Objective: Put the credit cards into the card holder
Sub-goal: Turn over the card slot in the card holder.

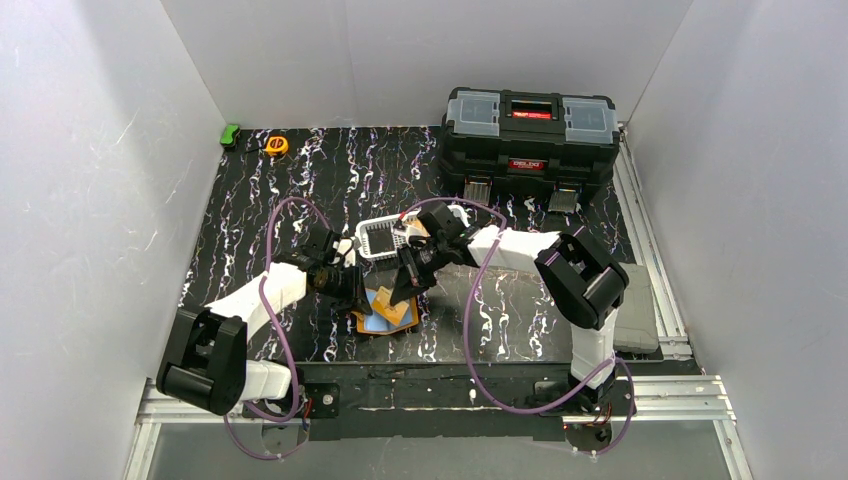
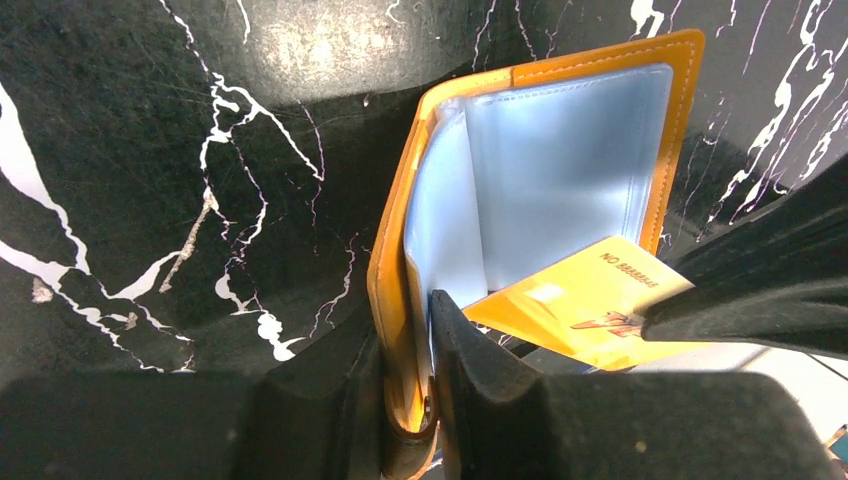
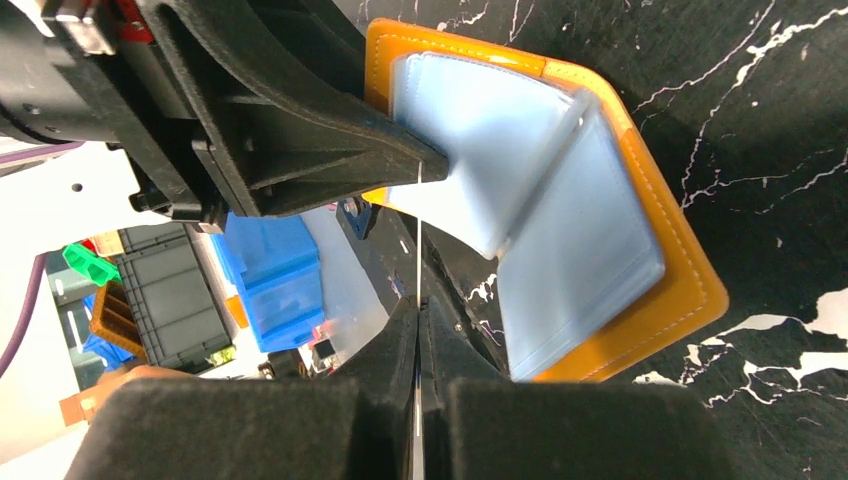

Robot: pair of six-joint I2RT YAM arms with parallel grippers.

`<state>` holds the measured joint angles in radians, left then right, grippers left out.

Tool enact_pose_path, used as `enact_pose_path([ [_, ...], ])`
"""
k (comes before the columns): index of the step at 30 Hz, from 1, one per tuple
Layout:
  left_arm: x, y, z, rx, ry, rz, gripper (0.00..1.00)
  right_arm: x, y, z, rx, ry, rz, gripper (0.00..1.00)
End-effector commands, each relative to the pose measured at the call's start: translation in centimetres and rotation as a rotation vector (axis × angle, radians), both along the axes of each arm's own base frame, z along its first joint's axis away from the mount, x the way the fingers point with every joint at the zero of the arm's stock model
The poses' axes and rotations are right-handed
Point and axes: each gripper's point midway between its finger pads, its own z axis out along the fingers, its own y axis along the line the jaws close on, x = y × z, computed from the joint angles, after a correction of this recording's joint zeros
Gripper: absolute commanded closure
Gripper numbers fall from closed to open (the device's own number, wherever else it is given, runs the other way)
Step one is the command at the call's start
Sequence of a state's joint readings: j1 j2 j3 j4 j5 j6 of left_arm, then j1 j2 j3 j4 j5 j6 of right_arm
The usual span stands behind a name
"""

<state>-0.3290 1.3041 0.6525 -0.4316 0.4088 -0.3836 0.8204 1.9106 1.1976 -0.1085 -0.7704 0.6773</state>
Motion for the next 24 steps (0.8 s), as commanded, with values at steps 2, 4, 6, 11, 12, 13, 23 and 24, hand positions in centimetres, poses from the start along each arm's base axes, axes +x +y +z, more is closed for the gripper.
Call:
enact_pose_path([
  [2,0.1,-0.4,0.8,-0.042,-0.028,-0.020,0.85,0.3,0.3,0.8,0.028,-0.009,0.011,0.99],
  [4,0.1,-0.8,1.0,-0.069,-0.031,-0.023,0.86,0.6,-0.3,0.1,0.010,-0.008,-0.011,0.99],
  [6,0.1,-1.5,1.2,-0.110,-0.030,-0.026,0.87,0.9,-1.2,-0.5,-0.003,-0.005,-0.037,0.99],
  [11,0.2,-3.6,3.0,-0.256,-0.040,-0.051,0.99,1.4,-3.8,-1.6,-0.015,0.000,-0.102,0.99],
  [12,0.3,-4.2,3.8,-0.300,-0.044,-0.060,1.00,1.4,-4.4,-1.7,-0.014,-0.003,-0.114,0.99],
  [13,0.5,-4.8,4.6,-0.344,-0.048,-0.068,1.00,1.6,-4.7,-1.4,0.006,-0.026,-0.126,0.99],
  [23,2.3,-9.4,14.8,-0.777,-0.211,-0.269,1.00,1.6,-7.7,5.6,0.189,-0.257,-0.195,0.99],
  [24,2.3,-9.6,16.0,-0.807,-0.233,-0.301,1.00,1.6,-8.1,6.6,0.207,-0.290,-0.204,0.99],
])
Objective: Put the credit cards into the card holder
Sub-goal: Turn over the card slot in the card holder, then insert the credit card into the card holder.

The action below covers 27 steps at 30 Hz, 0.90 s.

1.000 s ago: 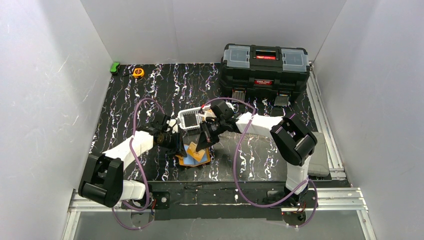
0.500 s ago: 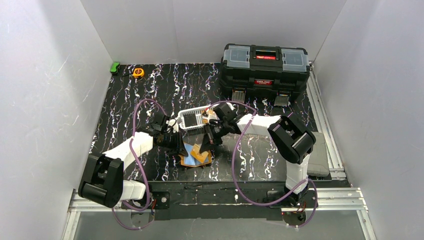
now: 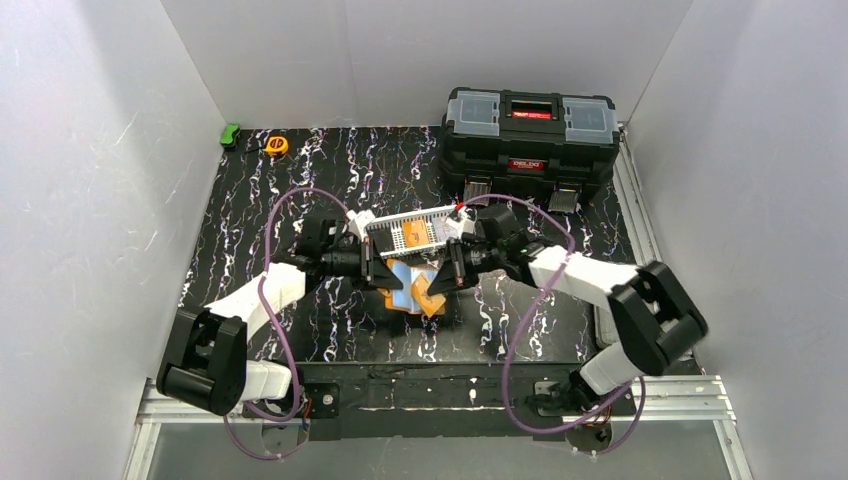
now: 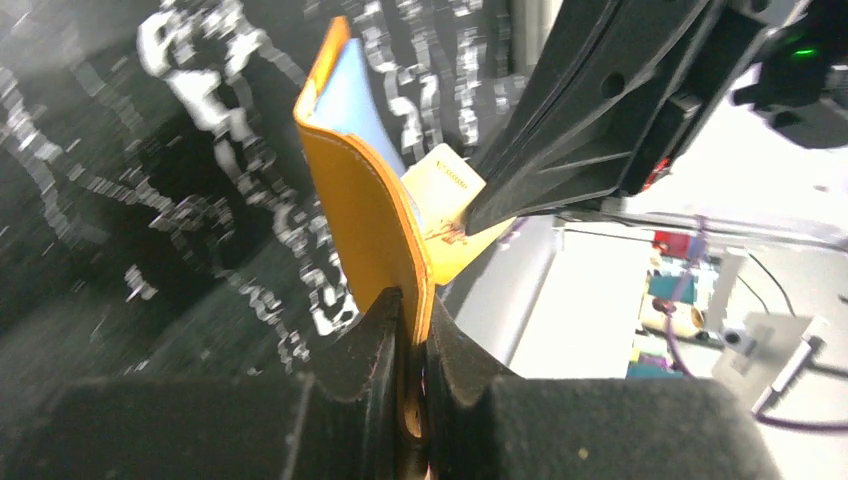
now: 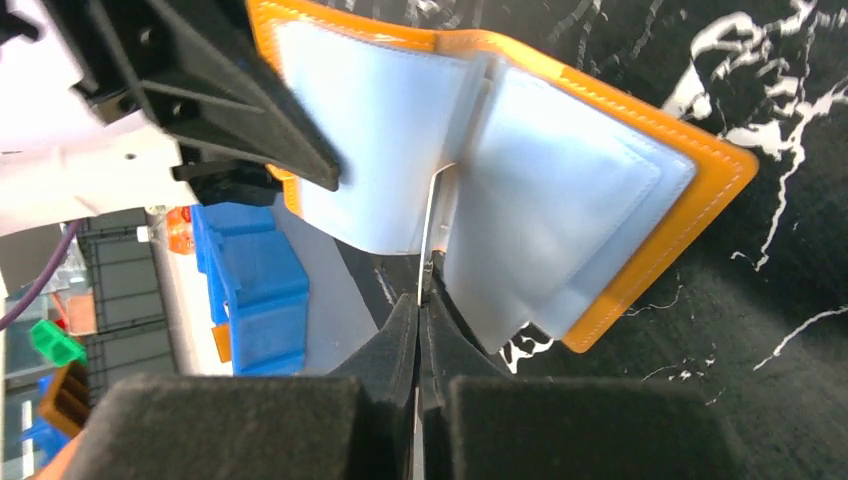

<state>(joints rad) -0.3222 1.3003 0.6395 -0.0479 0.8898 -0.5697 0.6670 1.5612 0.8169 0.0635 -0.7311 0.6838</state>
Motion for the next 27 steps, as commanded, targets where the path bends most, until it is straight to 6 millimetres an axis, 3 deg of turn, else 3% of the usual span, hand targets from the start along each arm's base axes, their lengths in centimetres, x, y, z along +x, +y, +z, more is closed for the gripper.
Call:
enact_pose_path([
  [1,0.4,-2.3,9.5,-0.297,-0.215,-0.184,1.00,0.7,-0.9,6.5,0.147,-0.239,-0.032,0.99],
  [8,-0.4,-2.6,18.7,-0.438,-0.491,-0.361,0.98,0.1,-4.6,13.3,0.138,-0.503,-0.118,0.99],
  [14,-2.6,-2.0,24.4,-0.489,-0.713,-0.479,0.95,-0.2,-7.1,19.6,0.215,-0.732,-0.244,0.99],
  [19,-4.4,-1.6,27.2,-0.510,-0.836,-0.529,0.87,-1.1,-7.6,24.6,0.387,-0.858,-0.293,0.99],
  [22,-5.1,-1.4,27.9,-0.512,-0.866,-0.521,0.81,-1.7,-7.2,26.4,0.432,-0.880,-0.255,0.99],
  [27,-6.3,-1.6,28.2,-0.525,-0.876,-0.543,0.81,-2.2,-6.6,28.5,0.503,-0.889,-0.220,0.99],
])
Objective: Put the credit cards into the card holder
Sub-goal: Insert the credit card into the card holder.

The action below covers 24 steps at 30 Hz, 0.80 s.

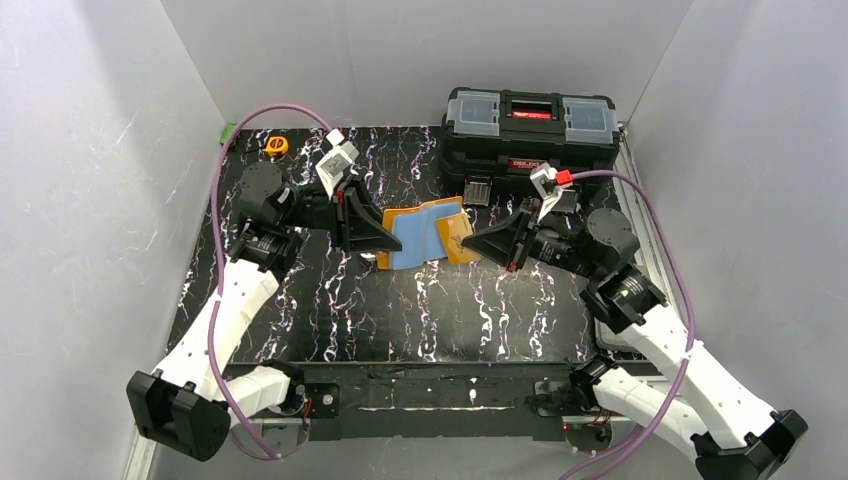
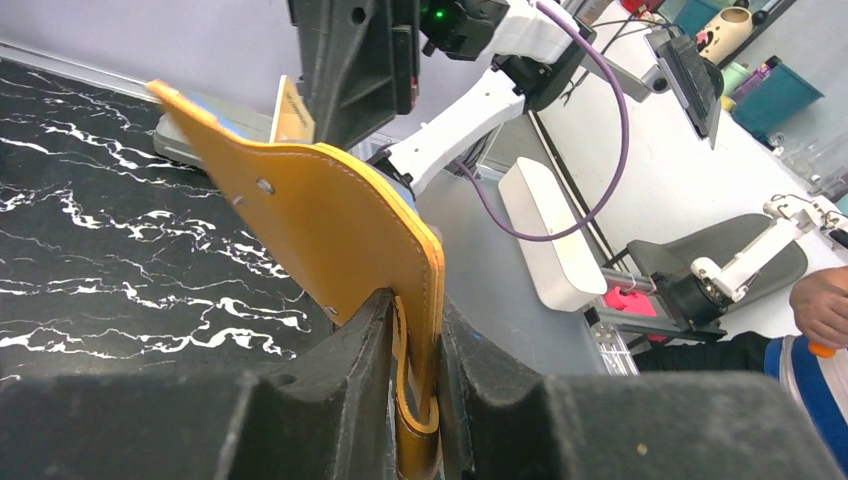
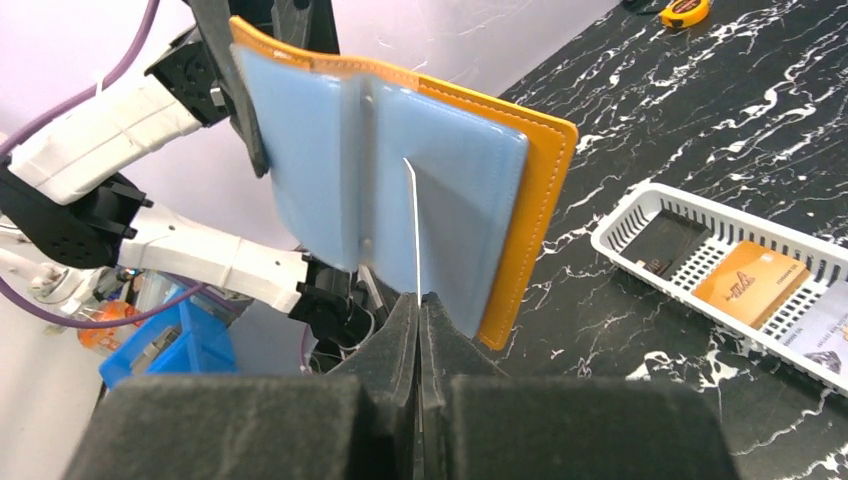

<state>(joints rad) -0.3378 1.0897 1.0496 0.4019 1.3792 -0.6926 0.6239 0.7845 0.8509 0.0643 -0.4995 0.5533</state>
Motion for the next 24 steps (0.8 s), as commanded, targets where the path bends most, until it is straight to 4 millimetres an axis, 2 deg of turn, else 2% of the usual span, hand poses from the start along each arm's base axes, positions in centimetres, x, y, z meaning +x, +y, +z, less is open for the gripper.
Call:
enact_pose_path([
  [1,-2.1,0.1,1.4,-0.018,-0.066,-0.054,0.81,-0.6,0.5,4.3,0.096,-0.085,0.045,0.99],
  [6,-1.9,-0.1,1.5,-0.025,-0.057,-0.021,0.83,-1.7,1.2,4.1,0.106,-0.087,0.104,0.99],
  [12,-1.1,-0.3,0.9,-0.022,-0.033,0.039,0.93,-3.0,1.5,4.1,0.131,-0.115,0.169,0.99],
  [17,-0.6,-0.5,1.1,-0.030,-0.015,0.058,1.00,-3.3,1.3,4.3,0.148,-0.139,0.172,0.99],
  [24,-0.6,-0.5,2.1,-0.043,-0.030,0.056,1.00,-3.3,0.3,3.6,0.143,-0.164,0.111,0.99],
])
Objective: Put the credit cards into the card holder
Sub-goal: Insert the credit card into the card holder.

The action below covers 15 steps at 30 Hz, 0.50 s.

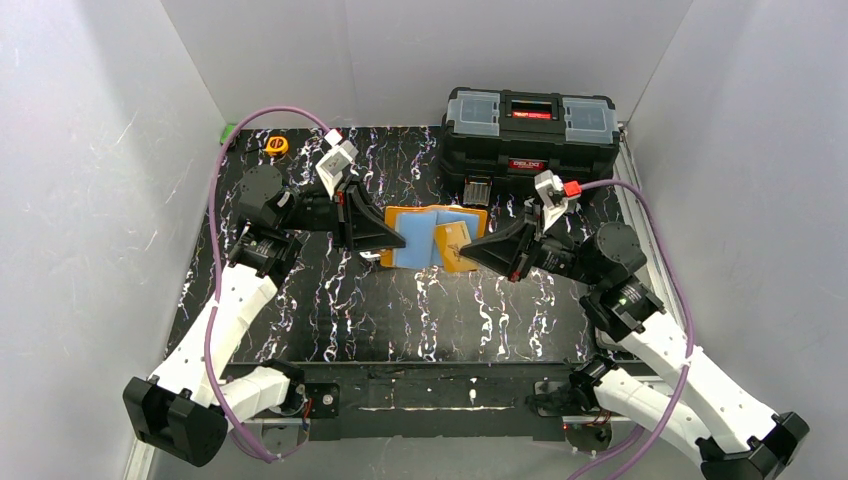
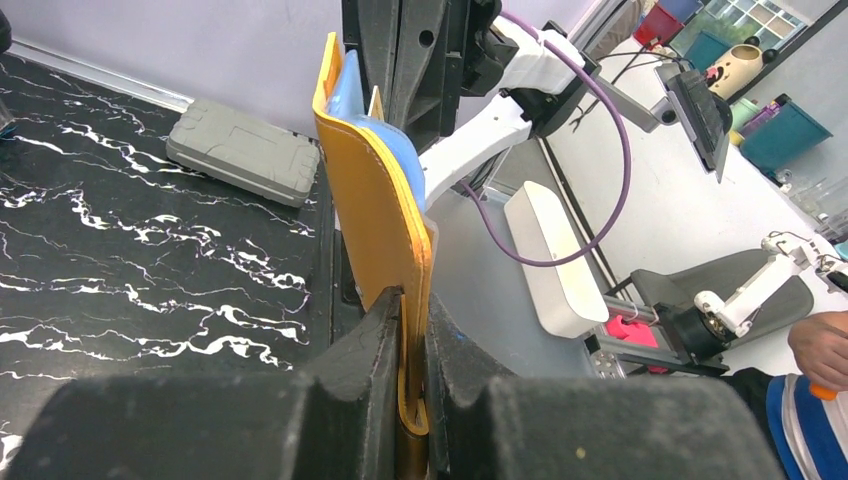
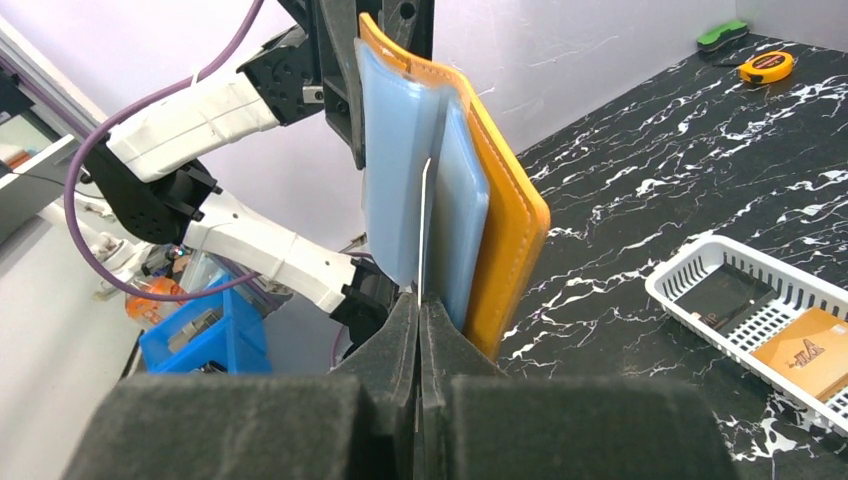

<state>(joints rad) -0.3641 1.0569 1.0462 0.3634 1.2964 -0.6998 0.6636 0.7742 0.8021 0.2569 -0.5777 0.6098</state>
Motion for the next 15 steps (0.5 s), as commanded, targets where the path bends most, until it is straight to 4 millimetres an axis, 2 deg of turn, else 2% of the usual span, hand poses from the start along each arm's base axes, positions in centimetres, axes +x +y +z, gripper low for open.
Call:
enact_pose_path([
  [1,-0.6,0.1,1.9,-0.032,-0.058,0.002,1.00,-0.9,-0.9,1.6,0.049,-0.089,-0.020,0.99],
  [5,-1.1,0.2,2.6,-0.043,-0.071,-0.006,1.00,-0.9,-0.8,1.9,0.062,-0.098,-0.016,0.99],
  [15,-2.2,0.2,2.8,-0.043,-0.082,-0.033,1.00,-0.9,-0.1,2.1,0.069,-0.084,0.028,0.99],
])
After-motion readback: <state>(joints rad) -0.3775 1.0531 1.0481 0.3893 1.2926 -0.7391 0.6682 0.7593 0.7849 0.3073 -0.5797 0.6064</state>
